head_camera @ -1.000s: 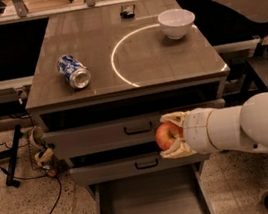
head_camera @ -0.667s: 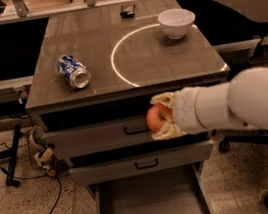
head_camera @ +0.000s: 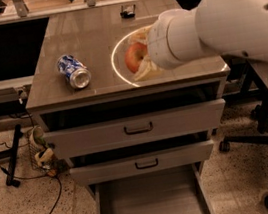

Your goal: Pick apple from bottom drawer and place on counter

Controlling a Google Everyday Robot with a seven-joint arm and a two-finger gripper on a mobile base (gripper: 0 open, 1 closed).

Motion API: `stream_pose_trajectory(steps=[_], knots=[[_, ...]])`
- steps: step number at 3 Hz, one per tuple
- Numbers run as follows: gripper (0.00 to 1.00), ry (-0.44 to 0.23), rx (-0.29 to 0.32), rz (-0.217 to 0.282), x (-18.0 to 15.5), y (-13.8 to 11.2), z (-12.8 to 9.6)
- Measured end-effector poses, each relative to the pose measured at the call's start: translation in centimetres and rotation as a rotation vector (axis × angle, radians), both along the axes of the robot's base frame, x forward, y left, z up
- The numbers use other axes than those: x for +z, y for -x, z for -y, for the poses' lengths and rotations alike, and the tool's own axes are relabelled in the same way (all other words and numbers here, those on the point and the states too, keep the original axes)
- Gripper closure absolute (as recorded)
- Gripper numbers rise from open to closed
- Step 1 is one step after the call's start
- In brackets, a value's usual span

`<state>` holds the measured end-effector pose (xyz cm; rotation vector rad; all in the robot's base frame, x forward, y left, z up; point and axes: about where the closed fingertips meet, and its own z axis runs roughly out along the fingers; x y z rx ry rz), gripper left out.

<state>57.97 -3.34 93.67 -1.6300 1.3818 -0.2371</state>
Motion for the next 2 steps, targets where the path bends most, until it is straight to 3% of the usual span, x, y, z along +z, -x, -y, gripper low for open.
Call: stream_pose_trajectory(steps=[2], knots=[[1.00,-0.118,-0.134,-0.046,2.1,-6.5,2.9]])
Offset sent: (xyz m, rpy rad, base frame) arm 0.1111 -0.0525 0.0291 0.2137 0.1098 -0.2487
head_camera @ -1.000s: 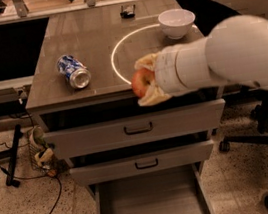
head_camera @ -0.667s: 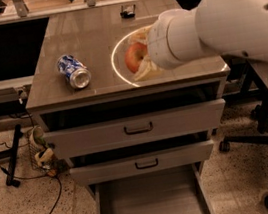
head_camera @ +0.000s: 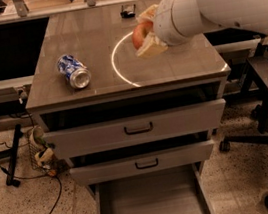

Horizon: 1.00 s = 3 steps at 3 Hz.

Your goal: Pick apple from bottom drawer and place on counter

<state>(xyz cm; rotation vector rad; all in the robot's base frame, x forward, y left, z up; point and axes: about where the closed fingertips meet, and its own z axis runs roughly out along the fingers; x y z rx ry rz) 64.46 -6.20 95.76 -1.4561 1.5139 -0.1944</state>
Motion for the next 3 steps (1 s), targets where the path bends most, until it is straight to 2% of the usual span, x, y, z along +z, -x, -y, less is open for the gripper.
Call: stream_pose_trajectory(steps=[2,3], knots=[[1.00,-0.103,-0.166,-0.152,-2.2,-5.3,3.2],[1.00,-0.150,-0.250,-0.254,-5.4,-7.1,5.0]])
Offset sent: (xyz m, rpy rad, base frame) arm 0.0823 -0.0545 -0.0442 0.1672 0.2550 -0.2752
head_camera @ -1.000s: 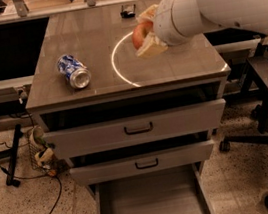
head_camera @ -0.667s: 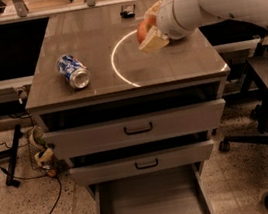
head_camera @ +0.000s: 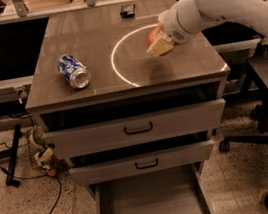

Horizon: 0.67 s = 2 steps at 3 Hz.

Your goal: Pick apple from bottom drawer and place on counter

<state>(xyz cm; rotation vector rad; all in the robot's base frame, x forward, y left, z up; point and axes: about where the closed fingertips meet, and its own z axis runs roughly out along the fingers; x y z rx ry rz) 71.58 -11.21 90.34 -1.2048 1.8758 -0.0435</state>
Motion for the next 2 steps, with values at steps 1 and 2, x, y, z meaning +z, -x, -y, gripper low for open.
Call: stream_pose_trajectory(steps=[1,2], knots=[[1.00,-0.021,-0.039,-0.054,-1.9,-0.5,1.0],[0.74,-0.033,-0.035,-0.102,-3.7,-1.0,0.9]])
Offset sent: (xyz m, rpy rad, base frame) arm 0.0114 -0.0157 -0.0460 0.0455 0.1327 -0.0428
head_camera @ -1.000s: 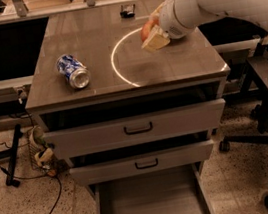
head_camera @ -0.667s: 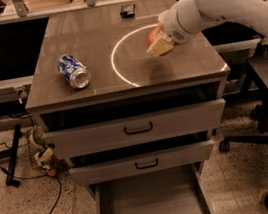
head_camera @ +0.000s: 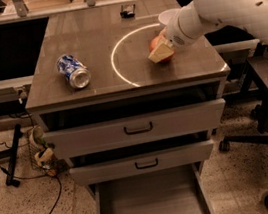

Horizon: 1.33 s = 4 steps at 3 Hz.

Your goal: Pick apple from bottom drawer and place on counter

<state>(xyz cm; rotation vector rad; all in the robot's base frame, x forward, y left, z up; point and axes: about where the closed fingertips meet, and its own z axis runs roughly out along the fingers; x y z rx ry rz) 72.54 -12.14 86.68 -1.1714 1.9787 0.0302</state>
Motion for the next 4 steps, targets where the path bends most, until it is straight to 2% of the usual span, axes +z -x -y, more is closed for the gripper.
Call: stream_pose_trajectory(steps=[2,3,4], knots=[[0.28,-0.001,0.006,-0.014,-0.3,-0.2,-0.2],[0.00,-0.015,0.066,-0.004,0.1,0.5,-1.6],[0.00,-0.041,0.115,0.028,1.3,1.5,-2.3]])
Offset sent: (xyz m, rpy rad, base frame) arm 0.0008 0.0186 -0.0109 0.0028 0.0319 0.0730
